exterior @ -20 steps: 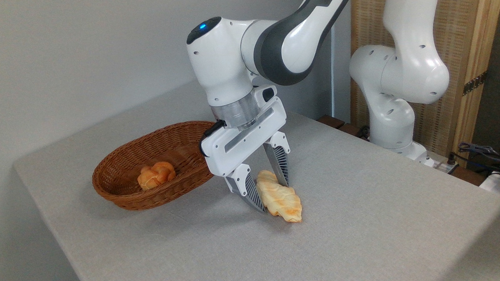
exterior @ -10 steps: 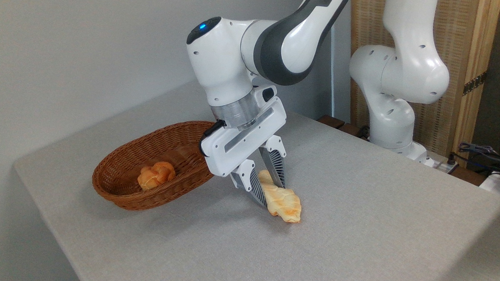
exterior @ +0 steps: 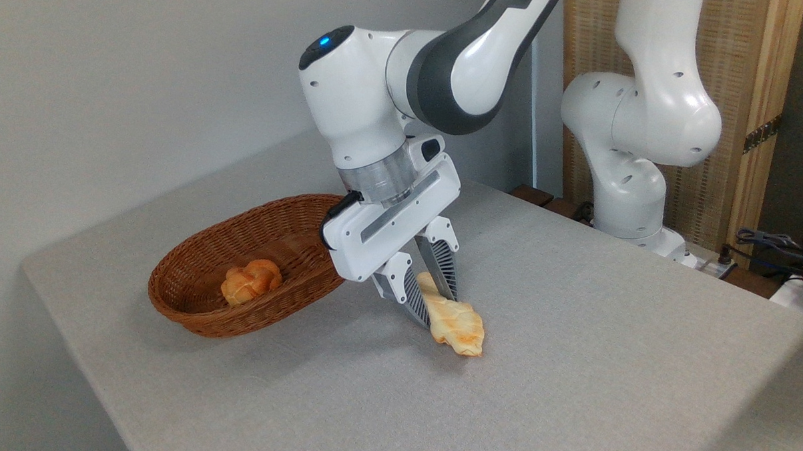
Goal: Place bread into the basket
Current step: 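Lift the braided roll off the table with the gripper, then carry the held roll over the wicker basket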
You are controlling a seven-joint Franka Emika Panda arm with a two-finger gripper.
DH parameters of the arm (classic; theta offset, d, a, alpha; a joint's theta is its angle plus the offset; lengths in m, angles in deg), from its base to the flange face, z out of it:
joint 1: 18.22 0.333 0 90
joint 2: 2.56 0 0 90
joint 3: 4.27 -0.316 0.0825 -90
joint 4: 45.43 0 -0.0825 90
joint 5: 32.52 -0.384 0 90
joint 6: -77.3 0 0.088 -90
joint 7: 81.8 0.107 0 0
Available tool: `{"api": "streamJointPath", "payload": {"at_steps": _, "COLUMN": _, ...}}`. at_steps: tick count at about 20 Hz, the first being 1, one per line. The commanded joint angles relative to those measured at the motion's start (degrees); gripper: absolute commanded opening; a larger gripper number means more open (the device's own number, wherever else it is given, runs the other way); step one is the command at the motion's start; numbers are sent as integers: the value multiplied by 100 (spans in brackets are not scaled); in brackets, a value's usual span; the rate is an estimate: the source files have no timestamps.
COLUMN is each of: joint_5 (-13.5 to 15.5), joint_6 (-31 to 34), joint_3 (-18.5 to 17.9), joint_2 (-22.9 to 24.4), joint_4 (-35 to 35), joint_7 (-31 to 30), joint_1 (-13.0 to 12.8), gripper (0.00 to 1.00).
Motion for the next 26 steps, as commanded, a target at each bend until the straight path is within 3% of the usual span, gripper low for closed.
{"api": "streamJointPath", "payload": {"at_steps": 1, "joint_5": -32, "joint_6": 691, "joint_3": 159, "joint_2": 5, "joint_4": 596, "joint_7": 71, "joint_1": -27, "gripper": 16}}
{"api": "streamJointPath", "payload": {"at_steps": 10, "joint_5": 170, "joint_6": 1325, "joint_3": 194, "joint_2": 5, "joint_4": 1247, "joint_7": 0, "joint_1": -19, "gripper": 11}}
{"api": "streamJointPath", "payload": {"at_steps": 12, "joint_5": 564, "joint_6": 1579, "joint_3": 212, "joint_2": -3, "joint_4": 1554, "joint_7": -210, "joint_1": -19, "gripper": 11}}
{"api": "streamJointPath", "payload": {"at_steps": 14, "joint_5": 1257, "joint_6": 1826, "joint_3": 360, "joint_2": -4, "joint_4": 1932, "joint_7": -744, "joint_1": -19, "gripper": 12}}
{"api": "streamJointPath", "payload": {"at_steps": 19, "joint_5": 2015, "joint_6": 1678, "joint_3": 791, "joint_2": -126, "joint_4": 2135, "joint_7": -2072, "joint_1": -19, "gripper": 18}}
{"api": "streamJointPath", "payload": {"at_steps": 21, "joint_5": 2305, "joint_6": 1344, "joint_3": 958, "joint_2": -188, "joint_4": 2171, "joint_7": -2714, "joint_1": -19, "gripper": 20}}
{"api": "streamJointPath", "payload": {"at_steps": 23, "joint_5": 2543, "joint_6": 940, "joint_3": 1143, "joint_2": -284, "joint_4": 2171, "joint_7": -3530, "joint_1": -19, "gripper": 26}}
{"api": "streamJointPath", "payload": {"at_steps": 26, "joint_5": 2754, "joint_6": 431, "joint_3": 1450, "joint_2": -451, "joint_4": 2153, "joint_7": -5232, "joint_1": -19, "gripper": 50}}
